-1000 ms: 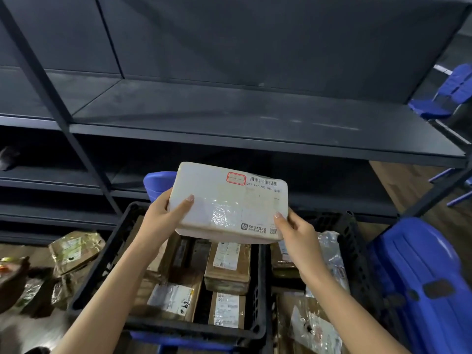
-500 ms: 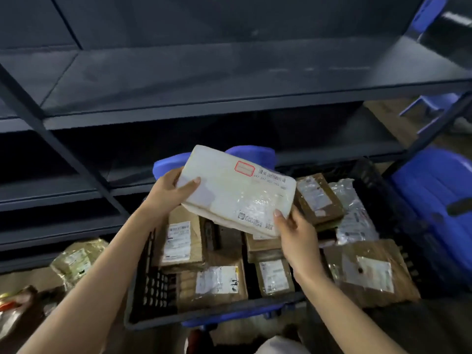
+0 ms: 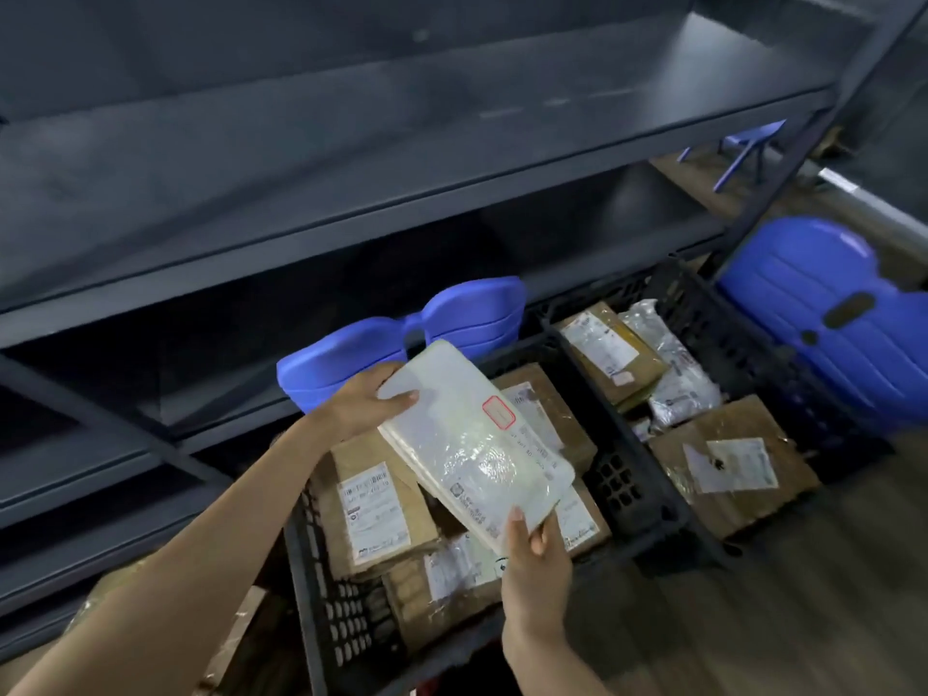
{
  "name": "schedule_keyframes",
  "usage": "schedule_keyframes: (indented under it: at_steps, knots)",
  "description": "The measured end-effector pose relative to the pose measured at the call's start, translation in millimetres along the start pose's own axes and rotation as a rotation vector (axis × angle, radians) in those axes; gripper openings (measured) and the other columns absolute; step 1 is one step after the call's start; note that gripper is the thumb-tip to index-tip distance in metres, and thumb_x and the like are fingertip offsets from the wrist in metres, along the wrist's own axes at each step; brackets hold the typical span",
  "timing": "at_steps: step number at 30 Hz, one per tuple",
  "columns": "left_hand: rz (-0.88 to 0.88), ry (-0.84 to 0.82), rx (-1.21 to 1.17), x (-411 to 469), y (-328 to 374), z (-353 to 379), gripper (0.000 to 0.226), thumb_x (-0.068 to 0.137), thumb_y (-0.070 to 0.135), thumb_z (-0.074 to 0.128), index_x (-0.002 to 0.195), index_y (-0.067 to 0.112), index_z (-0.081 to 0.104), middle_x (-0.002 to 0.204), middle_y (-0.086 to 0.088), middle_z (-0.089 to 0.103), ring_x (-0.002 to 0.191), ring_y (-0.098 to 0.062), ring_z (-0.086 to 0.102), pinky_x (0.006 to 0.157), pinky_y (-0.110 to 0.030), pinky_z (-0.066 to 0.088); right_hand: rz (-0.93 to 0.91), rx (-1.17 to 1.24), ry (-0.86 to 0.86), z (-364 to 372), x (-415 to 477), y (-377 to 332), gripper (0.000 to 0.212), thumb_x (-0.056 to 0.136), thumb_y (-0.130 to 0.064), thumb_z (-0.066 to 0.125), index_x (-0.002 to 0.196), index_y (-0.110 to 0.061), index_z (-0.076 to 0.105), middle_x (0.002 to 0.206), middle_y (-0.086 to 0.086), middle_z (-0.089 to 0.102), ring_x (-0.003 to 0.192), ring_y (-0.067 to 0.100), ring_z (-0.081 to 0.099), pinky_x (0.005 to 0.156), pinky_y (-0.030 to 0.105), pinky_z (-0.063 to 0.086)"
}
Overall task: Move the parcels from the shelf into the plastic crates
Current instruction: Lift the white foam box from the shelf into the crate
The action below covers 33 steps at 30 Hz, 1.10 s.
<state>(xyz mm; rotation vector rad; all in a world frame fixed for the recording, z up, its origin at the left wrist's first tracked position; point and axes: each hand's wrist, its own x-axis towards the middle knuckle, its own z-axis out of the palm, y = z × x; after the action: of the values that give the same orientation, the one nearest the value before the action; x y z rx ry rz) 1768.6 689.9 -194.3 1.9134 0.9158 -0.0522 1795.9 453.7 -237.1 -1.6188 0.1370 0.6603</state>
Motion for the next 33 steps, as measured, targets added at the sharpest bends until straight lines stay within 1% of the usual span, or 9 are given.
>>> schedule_keyframes:
  at_steps: [4,6,9,12,18,23,27,30,33]
  knots:
    - [0.016,-0.092,0.033,16.0,2.0,-2.6,0.038,0.092,0.033,0.059,0.128,0.033,0.047,0.112,0.014,0.054,0.106,-0.01,0.053,0.075,-0.017,0.04,0.052,0.013,0.038,13.0,-11.9,12.6,0.044,0.097,-0.017,0.051,0.141,-0.017,0.042,0.122,0.001,0.055,0.108,0.02,0.057,0.082,0.01,0.04]
    - [0.033,-0.131,0.039,22.0,0.1,-3.1,0.039,0.093,0.034,0.058,0.13,0.036,0.048,0.117,0.015,0.055,0.108,-0.008,0.051,0.082,-0.017,0.039,0.057,0.028,0.085,17.1,-18.0,23.7,0.043,0.095,-0.013,0.054,0.138,-0.015,0.046,0.123,0.011,0.061,0.101,0.02,0.06,0.065,-0.001,0.043]
    - [0.039,-0.179,0.076,29.0,-4.5,3.7,0.036,0.092,0.037,0.058,0.127,0.039,0.048,0.121,0.015,0.054,0.114,-0.008,0.05,0.09,-0.019,0.036,0.045,0.039,0.165,18.1,-20.0,36.7,0.049,0.092,-0.025,0.061,0.138,-0.014,0.049,0.12,0.015,0.064,0.109,0.029,0.059,0.064,-0.005,0.04]
    - [0.057,-0.212,0.154,34.7,-5.9,9.6,0.045,0.094,0.038,0.055,0.137,0.033,0.043,0.127,0.015,0.047,0.118,-0.007,0.043,0.094,-0.018,0.028,0.027,0.034,0.205,18.8,-18.0,42.6,0.054,0.087,-0.034,0.063,0.137,-0.017,0.051,0.116,0.016,0.065,0.108,0.03,0.059,0.069,0.003,0.043]
    - [0.018,-0.247,0.245,49.7,-22.6,14.3,0.054,0.095,0.042,0.052,0.145,0.031,0.033,0.149,0.007,0.037,0.136,-0.015,0.035,0.097,-0.019,0.025,0.113,0.056,0.164,25.7,-5.0,58.9,0.05,0.094,-0.016,0.056,0.142,-0.015,0.043,0.126,0.01,0.061,0.114,0.022,0.057,0.096,0.031,0.043]
    - [0.003,-0.243,0.322,65.7,-39.2,16.8,0.056,0.095,0.041,0.051,0.146,0.028,0.033,0.148,0.004,0.035,0.137,-0.017,0.034,0.102,-0.022,0.025,0.093,0.026,0.162,35.1,8.4,61.8,0.049,0.096,-0.017,0.053,0.143,-0.016,0.041,0.121,0.006,0.06,0.117,0.022,0.054,0.093,0.027,0.042]
    - [0.013,-0.191,0.293,77.7,-57.7,24.4,0.052,0.093,0.035,0.058,0.142,0.026,0.043,0.138,0.006,0.048,0.129,-0.016,0.045,0.097,-0.021,0.032,0.136,-0.017,0.153,41.0,23.2,74.3,0.051,0.096,-0.019,0.053,0.145,-0.016,0.037,0.135,0.008,0.053,0.125,0.027,0.051,0.091,0.024,0.051]
    - [-0.003,-0.166,0.303,83.4,-68.7,33.3,0.055,0.092,0.035,0.059,0.143,0.026,0.04,0.138,0.008,0.047,0.129,-0.016,0.044,0.103,-0.026,0.035,0.146,-0.051,0.146,43.1,29.6,85.8,0.051,0.096,-0.02,0.053,0.145,-0.017,0.038,0.134,0.008,0.056,0.119,0.022,0.055,0.102,0.038,0.045]
    - [-0.024,-0.128,0.32,88.0,-76.4,38.3,0.057,0.091,0.04,0.058,0.143,0.027,0.04,0.141,0.003,0.048,0.129,-0.021,0.046,0.107,-0.034,0.037,0.147,-0.08,0.146,44.0,32.1,90.1,0.053,0.096,-0.023,0.054,0.145,-0.017,0.038,0.134,0.006,0.056,0.12,0.021,0.053,0.106,0.038,0.041]
